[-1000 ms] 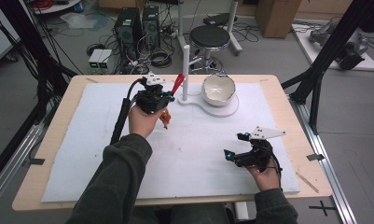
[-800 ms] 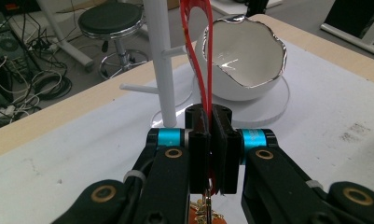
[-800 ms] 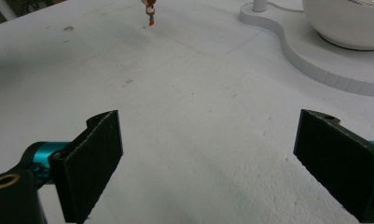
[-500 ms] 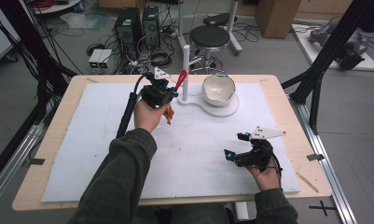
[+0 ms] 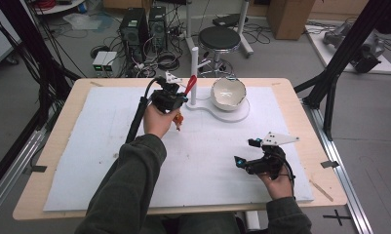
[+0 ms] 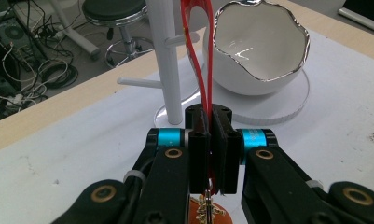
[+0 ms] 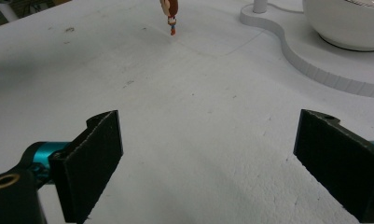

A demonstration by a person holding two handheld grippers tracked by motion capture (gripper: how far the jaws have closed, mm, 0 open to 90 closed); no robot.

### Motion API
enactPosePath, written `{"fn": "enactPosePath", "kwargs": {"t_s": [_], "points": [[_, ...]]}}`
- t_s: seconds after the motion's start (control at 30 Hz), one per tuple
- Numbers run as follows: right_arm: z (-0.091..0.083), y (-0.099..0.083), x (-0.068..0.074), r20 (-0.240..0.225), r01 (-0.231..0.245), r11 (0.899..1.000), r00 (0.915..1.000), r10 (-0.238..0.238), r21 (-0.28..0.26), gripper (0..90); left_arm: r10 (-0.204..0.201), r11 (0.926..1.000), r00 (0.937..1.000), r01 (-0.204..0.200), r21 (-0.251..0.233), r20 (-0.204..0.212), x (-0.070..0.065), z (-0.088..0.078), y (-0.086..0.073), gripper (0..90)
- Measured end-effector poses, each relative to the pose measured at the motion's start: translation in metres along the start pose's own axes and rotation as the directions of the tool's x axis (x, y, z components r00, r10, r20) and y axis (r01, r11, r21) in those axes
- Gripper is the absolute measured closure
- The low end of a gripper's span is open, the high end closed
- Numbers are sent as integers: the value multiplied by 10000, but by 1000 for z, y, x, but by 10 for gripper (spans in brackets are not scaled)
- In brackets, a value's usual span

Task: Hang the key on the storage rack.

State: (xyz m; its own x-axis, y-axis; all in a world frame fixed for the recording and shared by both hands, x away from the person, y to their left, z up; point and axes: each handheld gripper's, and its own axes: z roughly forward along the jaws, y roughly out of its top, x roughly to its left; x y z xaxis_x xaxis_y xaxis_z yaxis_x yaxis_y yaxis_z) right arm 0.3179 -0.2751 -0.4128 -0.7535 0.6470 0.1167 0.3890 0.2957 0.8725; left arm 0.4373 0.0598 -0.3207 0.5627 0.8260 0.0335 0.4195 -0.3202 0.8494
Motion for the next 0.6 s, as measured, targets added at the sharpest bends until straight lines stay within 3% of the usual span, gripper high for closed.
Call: {"fn": "enactPosePath", "kwargs": {"t_s": [0.6], "points": [[0, 0, 0, -23, -13, 10000, 10000, 13, -21, 69, -39, 9993, 9998, 46, 363, -205, 1, 12, -2, 854]]}}
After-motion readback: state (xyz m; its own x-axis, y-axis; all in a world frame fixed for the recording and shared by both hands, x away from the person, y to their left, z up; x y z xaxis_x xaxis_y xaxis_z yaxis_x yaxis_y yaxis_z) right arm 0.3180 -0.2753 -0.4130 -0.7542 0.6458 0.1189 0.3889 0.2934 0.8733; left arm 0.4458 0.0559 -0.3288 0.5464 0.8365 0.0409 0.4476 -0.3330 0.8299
